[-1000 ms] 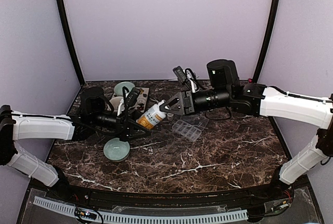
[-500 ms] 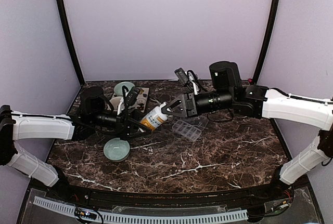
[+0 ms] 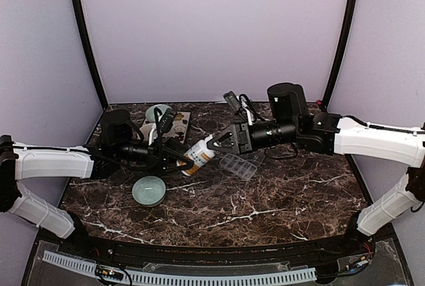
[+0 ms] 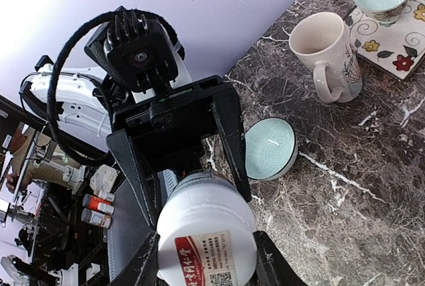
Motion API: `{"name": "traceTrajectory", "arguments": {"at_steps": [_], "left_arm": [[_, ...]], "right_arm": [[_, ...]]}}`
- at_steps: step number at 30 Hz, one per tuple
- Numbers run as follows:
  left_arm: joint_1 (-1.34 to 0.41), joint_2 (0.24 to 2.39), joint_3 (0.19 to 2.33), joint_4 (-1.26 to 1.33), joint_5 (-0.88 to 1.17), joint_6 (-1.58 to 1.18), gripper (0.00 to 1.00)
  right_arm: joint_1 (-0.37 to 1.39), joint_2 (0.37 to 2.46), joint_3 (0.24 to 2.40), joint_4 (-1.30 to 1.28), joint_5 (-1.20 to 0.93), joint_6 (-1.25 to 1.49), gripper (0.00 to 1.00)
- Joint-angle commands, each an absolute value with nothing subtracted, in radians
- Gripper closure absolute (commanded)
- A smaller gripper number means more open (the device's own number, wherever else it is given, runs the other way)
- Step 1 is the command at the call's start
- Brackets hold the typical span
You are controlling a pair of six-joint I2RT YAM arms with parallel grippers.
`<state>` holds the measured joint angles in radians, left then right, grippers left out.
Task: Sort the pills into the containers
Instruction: Pass from the right arm to the left
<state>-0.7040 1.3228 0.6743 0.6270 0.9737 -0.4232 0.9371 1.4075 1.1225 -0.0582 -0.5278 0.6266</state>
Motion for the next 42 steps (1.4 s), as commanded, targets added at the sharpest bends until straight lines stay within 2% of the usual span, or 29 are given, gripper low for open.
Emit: {"name": "traceTrajectory", "arguments": {"at_steps": [1, 12, 23, 26, 37, 42], "left_arm": [[-0.698, 1.287, 0.676, 0.657, 0.982, -0.421, 0.34], [-0.698, 1.279, 0.654, 0.662, 0.973, -0.429, 0.33], [-0.698, 1.282, 0.653, 0.697, 0.966, -0.439, 0.49], [-0.697, 1.283, 0.649, 0.708, 0.962, -0.446, 0.50], [-0.696, 1.272, 0.658, 0.685, 0.916, -0.423, 0.78], [-0.697, 1.276, 0.684, 0.614, 0.896, -0.388, 0.86]], "right_arm": [[0.940, 1.373, 1.118, 0.014, -0.536, 0.633, 0.99], [0.940, 1.371, 1.116, 0.043, -0.522, 0.650, 0.99], [0.942, 1.373, 1.098, 0.068, -0.520, 0.667, 0.99], [0.942, 1.367, 1.092, 0.076, -0.513, 0.669, 0.99], [0.943, 1.355, 1.050, 0.115, -0.492, 0.681, 0.98], [0.952, 1.357, 1.068, 0.078, -0.456, 0.637, 0.89]]}}
